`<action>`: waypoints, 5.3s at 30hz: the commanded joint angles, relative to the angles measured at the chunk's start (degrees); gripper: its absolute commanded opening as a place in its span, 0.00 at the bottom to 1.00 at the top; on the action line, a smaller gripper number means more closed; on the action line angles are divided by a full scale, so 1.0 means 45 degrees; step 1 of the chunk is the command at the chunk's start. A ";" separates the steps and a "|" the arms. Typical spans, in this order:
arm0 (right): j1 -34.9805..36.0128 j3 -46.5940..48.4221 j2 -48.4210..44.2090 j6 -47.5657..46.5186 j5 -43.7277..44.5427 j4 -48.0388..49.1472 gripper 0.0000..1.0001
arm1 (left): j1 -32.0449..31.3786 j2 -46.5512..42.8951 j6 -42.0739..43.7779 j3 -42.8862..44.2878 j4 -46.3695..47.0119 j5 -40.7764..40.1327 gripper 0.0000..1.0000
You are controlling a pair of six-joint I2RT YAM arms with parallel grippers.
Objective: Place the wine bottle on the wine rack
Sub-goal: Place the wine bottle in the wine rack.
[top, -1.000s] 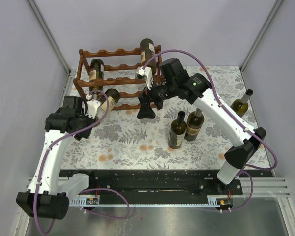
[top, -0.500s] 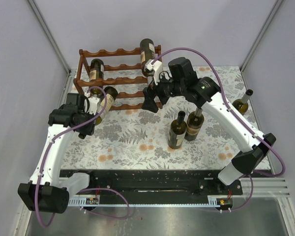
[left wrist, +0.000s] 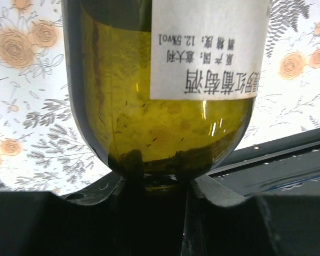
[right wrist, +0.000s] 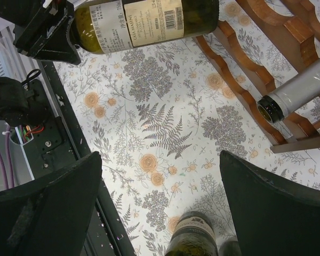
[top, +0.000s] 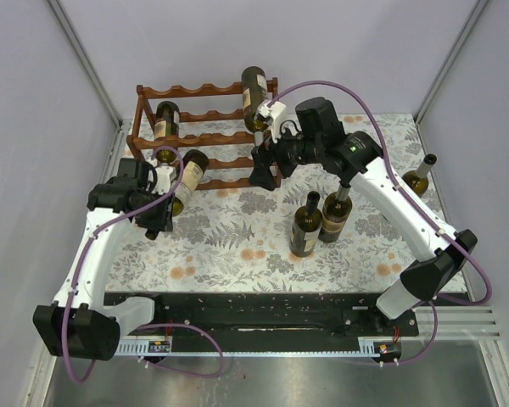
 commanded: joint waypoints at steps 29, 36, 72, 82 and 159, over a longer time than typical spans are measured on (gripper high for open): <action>-0.1177 -0.0710 -0.0687 0.0570 -0.1472 0.0927 0.99 | 0.0007 -0.1406 -0.4744 -0.2298 0.6372 0.2775 0.00; -0.1197 -0.0808 -0.0628 0.0629 -0.1687 0.0985 0.99 | -0.0481 -0.0997 -0.6033 -0.2904 0.8326 0.3401 0.00; -0.1295 -0.1511 -0.0960 0.0531 -0.2195 0.1063 1.00 | -0.1477 0.1522 -0.7383 -0.3101 1.3191 0.0160 0.00; -0.1295 -0.1843 -0.1272 0.0414 -0.2156 0.1200 1.00 | -0.1477 0.2421 -0.6758 -0.2339 1.3230 -0.0114 0.00; -0.1334 -0.2488 -0.1604 0.0101 -0.2254 0.1141 1.00 | -0.1653 0.2617 -0.4999 -0.3002 1.5203 -0.1735 0.04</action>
